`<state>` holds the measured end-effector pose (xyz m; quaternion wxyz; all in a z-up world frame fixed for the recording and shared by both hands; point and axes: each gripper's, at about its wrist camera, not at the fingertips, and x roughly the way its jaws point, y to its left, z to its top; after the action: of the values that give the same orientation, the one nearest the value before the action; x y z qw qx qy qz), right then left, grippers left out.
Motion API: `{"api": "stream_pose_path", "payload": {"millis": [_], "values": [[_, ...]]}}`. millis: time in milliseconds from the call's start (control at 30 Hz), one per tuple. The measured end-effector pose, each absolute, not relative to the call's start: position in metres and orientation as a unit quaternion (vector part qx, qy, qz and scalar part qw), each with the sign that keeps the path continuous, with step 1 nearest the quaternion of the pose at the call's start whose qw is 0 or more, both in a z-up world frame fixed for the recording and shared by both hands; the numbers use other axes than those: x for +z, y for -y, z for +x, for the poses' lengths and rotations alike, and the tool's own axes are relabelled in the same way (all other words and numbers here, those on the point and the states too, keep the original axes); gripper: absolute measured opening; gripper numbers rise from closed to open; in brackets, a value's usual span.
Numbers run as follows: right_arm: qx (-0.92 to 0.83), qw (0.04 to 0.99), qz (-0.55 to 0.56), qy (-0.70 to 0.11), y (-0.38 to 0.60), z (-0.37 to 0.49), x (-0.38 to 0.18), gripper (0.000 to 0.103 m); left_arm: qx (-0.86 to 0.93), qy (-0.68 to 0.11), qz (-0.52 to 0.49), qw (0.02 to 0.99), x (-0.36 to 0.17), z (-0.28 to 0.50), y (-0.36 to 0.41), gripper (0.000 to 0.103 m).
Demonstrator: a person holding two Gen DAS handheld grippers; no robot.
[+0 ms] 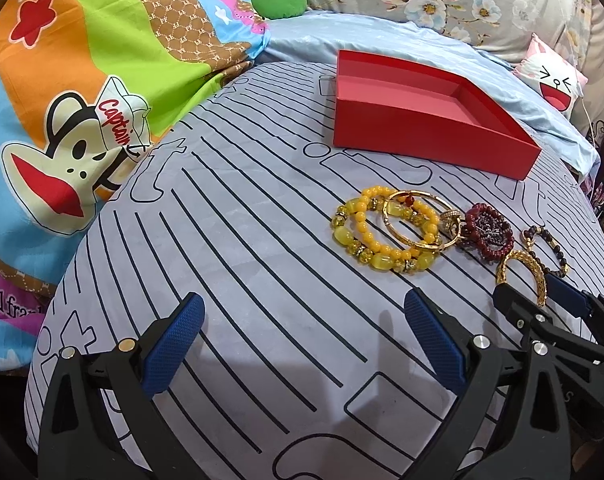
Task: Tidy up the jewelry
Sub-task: 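Move the right tool over the gold twisted cuff bangle, then grasp the gold cuff with the right tool while the left tool grasps the red bead bracelet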
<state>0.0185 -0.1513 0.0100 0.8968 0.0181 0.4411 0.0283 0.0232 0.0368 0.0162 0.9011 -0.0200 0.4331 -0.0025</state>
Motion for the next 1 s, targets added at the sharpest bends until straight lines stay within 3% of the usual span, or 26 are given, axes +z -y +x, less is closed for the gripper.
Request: {"api": "stream_pose_path", "payload": {"millis": [67,600,1000], "values": [[0.025,0.898,0.015,-0.440,0.152,0.019,0.010,0.057,-0.005,-0.434,-0.020,0.901,0.016,0.023,-0.036,0.095],[0.001,0.899,0.049,-0.436,0.188,0.003,0.018,0.057,-0.047,-0.440,-0.017,0.896,0.015,0.021,-0.013,0.095],[-0.039,0.898,0.080,-0.432,0.239,-0.008,0.027,0.057,-0.118,-0.439,-0.007,0.891,0.024,0.029,0.047,0.095]]}}
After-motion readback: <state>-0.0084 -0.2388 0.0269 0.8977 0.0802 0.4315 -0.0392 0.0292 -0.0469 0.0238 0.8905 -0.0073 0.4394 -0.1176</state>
